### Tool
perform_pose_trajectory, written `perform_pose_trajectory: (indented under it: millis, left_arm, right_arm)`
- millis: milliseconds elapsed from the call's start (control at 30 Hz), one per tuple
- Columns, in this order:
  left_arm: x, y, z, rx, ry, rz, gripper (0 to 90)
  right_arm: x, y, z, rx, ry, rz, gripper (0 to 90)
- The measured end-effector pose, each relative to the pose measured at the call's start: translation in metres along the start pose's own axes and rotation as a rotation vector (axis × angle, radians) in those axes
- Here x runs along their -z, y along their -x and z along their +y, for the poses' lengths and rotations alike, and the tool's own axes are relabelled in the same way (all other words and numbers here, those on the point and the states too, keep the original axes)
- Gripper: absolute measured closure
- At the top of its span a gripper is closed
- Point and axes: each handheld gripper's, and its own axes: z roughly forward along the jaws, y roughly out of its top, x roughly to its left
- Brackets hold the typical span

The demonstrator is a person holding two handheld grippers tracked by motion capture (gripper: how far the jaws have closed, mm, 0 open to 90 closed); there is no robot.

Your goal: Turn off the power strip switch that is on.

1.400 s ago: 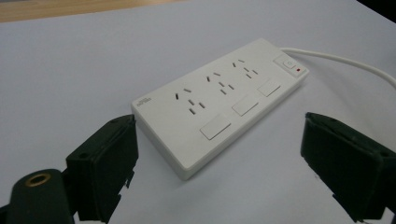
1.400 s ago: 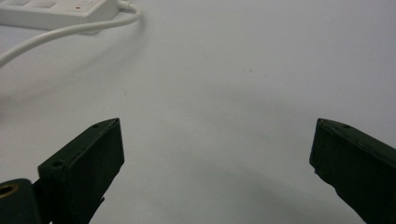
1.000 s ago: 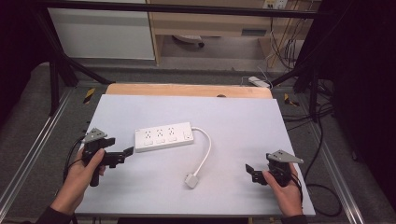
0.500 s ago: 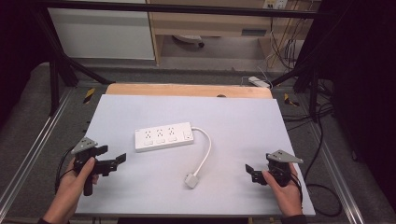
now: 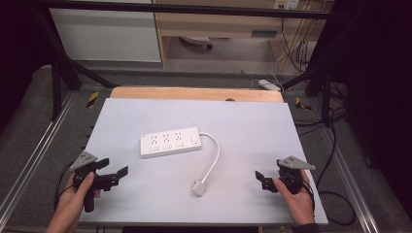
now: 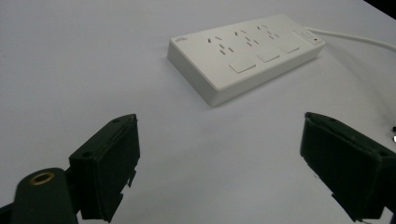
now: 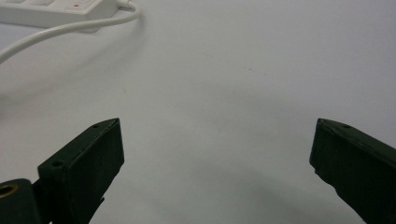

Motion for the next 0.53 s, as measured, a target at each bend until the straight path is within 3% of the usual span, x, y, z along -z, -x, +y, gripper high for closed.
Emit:
perform_pose_trajectory:
  millis: [533]
  left_arm:
    - [-0.007,0.009,-0.019,-0.019,-0.041,-0.032,11.9]
  right_arm:
    - [-0.004,0.001,-0.001,-0.002,-0.012,-0.001,3.0]
